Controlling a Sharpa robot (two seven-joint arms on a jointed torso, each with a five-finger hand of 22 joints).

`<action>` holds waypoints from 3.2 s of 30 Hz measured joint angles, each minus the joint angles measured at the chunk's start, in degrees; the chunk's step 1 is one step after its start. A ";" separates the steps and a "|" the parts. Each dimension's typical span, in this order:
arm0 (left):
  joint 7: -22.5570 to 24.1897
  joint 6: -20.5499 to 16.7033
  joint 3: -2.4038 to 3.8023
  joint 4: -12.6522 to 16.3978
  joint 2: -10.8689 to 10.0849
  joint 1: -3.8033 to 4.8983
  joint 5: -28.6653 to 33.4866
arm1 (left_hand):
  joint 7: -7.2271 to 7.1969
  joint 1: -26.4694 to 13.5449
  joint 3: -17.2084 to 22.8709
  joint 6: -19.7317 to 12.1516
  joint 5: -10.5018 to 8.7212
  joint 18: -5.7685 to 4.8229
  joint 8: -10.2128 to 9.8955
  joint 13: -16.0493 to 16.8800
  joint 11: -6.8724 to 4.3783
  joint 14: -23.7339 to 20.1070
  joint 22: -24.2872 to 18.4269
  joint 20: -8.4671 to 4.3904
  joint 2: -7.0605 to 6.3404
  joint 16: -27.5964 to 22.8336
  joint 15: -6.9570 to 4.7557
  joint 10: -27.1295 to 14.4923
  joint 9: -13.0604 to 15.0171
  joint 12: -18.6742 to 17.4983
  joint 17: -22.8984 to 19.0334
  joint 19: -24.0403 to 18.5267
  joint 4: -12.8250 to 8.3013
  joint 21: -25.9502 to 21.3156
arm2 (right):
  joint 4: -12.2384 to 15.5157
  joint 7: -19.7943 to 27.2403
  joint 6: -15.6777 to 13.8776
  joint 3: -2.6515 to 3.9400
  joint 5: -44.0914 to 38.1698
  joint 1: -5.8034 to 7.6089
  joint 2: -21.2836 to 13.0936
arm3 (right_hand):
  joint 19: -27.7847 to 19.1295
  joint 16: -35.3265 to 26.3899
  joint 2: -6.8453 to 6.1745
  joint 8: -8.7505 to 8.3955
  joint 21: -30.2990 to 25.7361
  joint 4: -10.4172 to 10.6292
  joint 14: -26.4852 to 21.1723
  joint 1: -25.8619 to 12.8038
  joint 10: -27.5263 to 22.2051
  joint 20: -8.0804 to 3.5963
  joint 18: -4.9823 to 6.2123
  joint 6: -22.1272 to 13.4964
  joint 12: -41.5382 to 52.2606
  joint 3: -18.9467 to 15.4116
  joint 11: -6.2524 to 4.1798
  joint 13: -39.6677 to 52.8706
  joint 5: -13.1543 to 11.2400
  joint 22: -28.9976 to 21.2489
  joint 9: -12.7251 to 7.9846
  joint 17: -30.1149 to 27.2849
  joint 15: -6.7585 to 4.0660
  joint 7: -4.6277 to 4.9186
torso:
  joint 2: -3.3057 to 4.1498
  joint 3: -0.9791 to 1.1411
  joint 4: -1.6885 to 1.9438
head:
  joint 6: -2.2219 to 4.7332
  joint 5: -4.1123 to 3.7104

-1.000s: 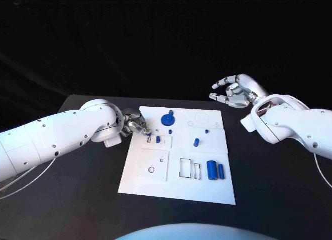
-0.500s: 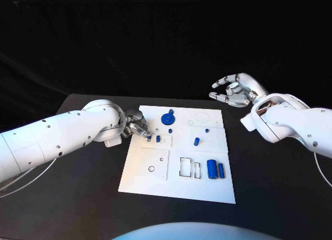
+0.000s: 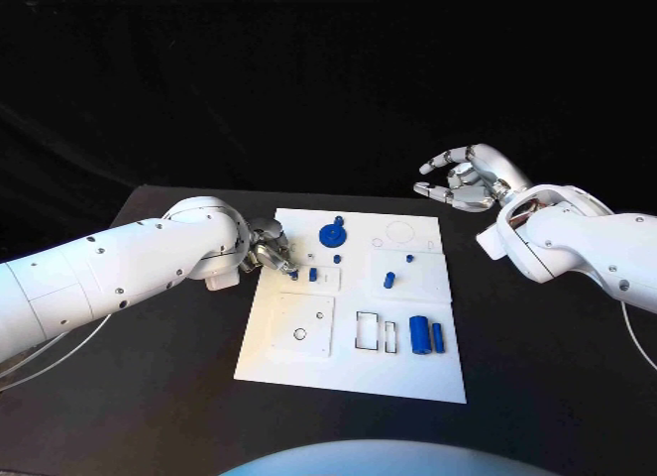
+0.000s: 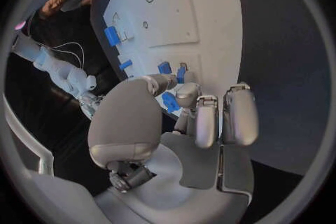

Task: Assemble the parts on the task board

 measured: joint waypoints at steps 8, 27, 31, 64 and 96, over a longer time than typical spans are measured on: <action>-0.19 0.63 -0.01 -0.06 0.10 -0.01 -0.45 | 0.03 -0.08 0.00 -0.02 0.34 0.00 -0.01 0.05 -0.21 0.00 0.00 0.00 -0.08 0.00 0.00 0.21 0.06 0.00 0.00 0.00 0.00 0.00 | 0.00 0.01 0.00 0.00 0.00 0.00 -0.01 | 0.00 0.00 0.00 0.00 0.00 0.00 0.00 0.00 0.00 0.00 0.00 0.00 0.00 0.00 0.00 0.05 0.00 -0.01 0.00 0.00 0.00 0.00 | -0.02 0.01 -0.01 | -0.07 -0.03; -0.62 1.47 -0.01 -0.15 0.45 -0.01 -0.83 | 0.01 -0.75 2.12 0.20 0.32 0.00 0.02 0.04 -0.20 0.00 -0.07 0.00 -0.29 0.00 0.00 0.21 0.04 0.00 0.00 0.00 -2.12 0.00 | -0.01 0.05 0.00 0.00 0.01 -0.01 0.00 | 0.00 0.00 0.00 0.00 0.00 0.00 0.00 0.00 0.00 0.00 0.00 0.00 0.00 0.00 0.00 0.03 0.00 -0.02 -0.07 0.04 0.00 0.00 | -0.03 0.04 -0.02 | -0.09 0.05; -0.77 1.47 -0.01 -0.36 0.68 -0.07 -0.89 | 0.01 -0.75 2.12 0.21 0.24 0.00 0.02 0.04 -0.20 0.00 -0.07 0.00 -0.28 0.00 0.00 0.20 -0.01 0.00 0.00 0.00 -2.12 0.00 | -0.01 0.06 0.00 0.00 0.01 -0.01 0.00 | 0.00 0.00 0.00 0.00 0.00 0.00 0.00 0.00 0.00 0.00 0.00 0.00 0.00 0.00 0.00 0.03 0.00 -0.02 -0.07 0.04 0.00 0.00 | -0.03 0.02 -0.02 | -0.08 0.01; -1.71 2.25 0.12 -0.67 1.30 -0.11 -1.07 | -0.10 -2.12 1.40 1.54 2.70 0.00 0.02 0.90 -0.61 0.00 0.44 -0.21 -0.94 0.00 0.01 1.45 -0.49 0.56 0.00 0.21 -2.85 0.26 | -0.13 0.17 0.00 -0.01 0.01 -0.17 0.06 | 0.00 0.00 0.00 0.00 0.00 0.00 0.00 0.00 0.00 0.00 0.00 0.00 0.00 0.00 0.00 0.01 0.00 -0.04 -0.06 0.02 0.00 0.00 | -0.03 0.04 -0.02 | -0.43 -0.10; -3.39 2.06 0.06 -1.96 2.29 -0.20 -0.36 | -2.33 -6.69 -2.99 4.39 1.60 0.00 -2.01 -0.26 -1.45 -0.19 1.02 -0.84 -1.42 0.00 -1.04 2.25 -2.11 -0.28 0.00 0.42 -3.99 0.45 | -0.13 0.25 -0.02 -0.01 0.02 -0.19 -0.03 | 0.00 -0.22 0.00 0.00 -0.21 0.00 0.00 0.00 0.00 0.00 0.87 0.00 0.00 0.00 0.00 0.00 0.00 -0.01 -0.11 0.01 0.00 0.00 | 0.01 0.04 -0.09 | -0.31 -0.42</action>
